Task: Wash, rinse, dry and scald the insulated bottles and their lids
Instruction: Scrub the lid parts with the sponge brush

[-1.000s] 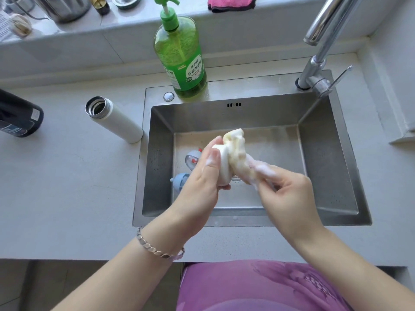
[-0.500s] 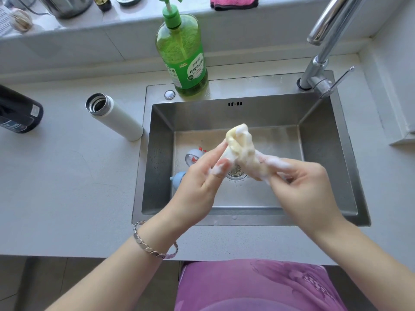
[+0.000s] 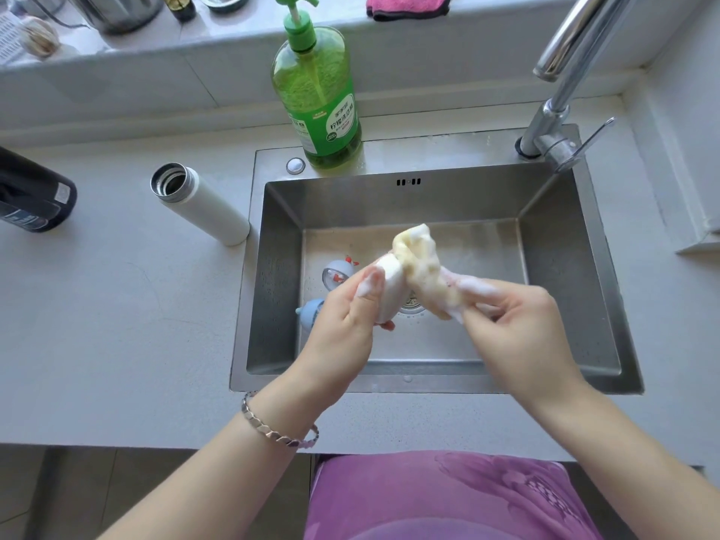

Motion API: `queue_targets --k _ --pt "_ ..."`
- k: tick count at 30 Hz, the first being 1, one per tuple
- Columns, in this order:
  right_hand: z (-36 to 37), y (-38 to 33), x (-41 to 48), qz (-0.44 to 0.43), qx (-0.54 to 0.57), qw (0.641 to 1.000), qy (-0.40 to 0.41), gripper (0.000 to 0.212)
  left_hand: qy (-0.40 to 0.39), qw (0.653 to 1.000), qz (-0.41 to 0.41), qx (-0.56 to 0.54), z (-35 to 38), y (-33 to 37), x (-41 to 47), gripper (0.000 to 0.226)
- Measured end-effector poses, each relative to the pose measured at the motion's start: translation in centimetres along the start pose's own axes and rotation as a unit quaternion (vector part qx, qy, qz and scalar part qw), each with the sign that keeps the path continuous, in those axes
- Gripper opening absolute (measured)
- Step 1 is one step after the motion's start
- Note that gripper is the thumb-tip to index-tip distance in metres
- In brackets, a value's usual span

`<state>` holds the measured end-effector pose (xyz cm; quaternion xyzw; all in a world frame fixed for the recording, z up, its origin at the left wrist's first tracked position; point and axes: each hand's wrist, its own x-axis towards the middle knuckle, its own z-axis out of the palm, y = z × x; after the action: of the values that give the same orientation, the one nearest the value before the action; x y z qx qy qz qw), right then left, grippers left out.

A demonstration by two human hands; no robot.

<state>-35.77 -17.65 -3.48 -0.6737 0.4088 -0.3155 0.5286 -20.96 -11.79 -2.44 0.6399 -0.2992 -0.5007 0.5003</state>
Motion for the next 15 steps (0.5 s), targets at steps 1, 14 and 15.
queue_targets --k 1,14,15 --pt "0.1 -0.3 -0.1 -0.005 0.008 1.000 0.000 0.035 0.005 1.000 -0.009 -0.013 0.0 0.2 0.1 0.035" --pt "0.6 -0.6 -0.1 -0.018 0.000 1.000 0.019 0.041 -0.004 0.993 -0.071 -0.099 0.0 1.1 0.8 0.049" --pt "0.4 -0.3 0.0 -0.011 -0.005 1.000 0.021 0.042 -0.001 0.992 -0.073 -0.101 0.0 1.2 0.8 0.048"
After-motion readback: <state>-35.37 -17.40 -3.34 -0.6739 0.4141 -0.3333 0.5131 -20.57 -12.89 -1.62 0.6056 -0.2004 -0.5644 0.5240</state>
